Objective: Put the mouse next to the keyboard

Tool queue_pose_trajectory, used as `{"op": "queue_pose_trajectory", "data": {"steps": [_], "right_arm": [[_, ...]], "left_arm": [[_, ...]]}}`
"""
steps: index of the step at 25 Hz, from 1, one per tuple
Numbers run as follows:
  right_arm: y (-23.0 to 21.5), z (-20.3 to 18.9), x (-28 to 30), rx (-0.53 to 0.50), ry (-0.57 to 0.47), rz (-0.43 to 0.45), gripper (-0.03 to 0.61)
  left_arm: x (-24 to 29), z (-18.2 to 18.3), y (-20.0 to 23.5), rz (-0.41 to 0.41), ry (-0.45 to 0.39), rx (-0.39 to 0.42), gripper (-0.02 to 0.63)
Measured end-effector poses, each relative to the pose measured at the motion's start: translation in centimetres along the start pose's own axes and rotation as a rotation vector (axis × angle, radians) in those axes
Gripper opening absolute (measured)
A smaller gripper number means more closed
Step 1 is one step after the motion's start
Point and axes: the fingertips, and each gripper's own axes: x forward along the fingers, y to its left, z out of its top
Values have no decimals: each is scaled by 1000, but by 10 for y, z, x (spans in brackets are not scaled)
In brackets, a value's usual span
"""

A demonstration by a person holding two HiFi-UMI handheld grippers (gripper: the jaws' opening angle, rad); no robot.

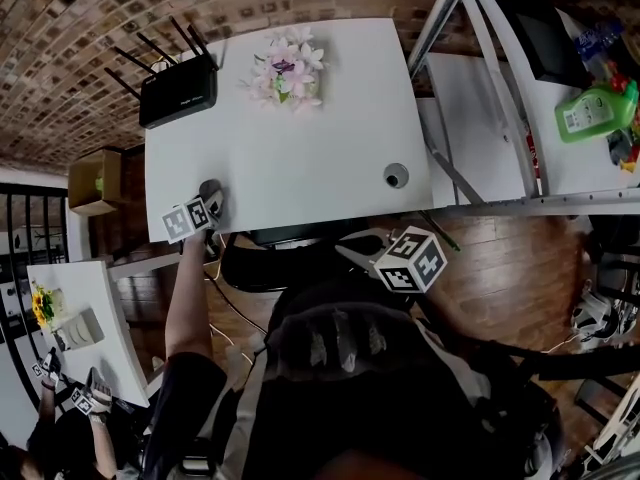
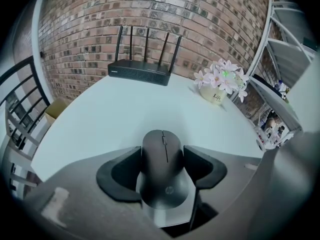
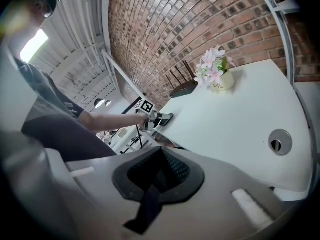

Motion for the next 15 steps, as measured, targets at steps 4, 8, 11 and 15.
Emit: {"op": "queue_pose_trajectory", "data": {"steps": [4, 8, 11, 15], "right_arm": [[-3, -2, -5, 5, -3, -3, 5], [-7, -3, -11, 5, -6, -3, 5], [-10, -5, -16, 3, -6, -5, 5], [-14, -7, -24, 3, -11, -3, 5]], "left_arm": [[2, -1, -7, -4, -1, -4, 273], [4, -2, -19, -10, 1, 9, 273], [7, -4, -30, -19, 6, 20, 272], [10, -5, -47, -23, 12, 47, 272]]}}
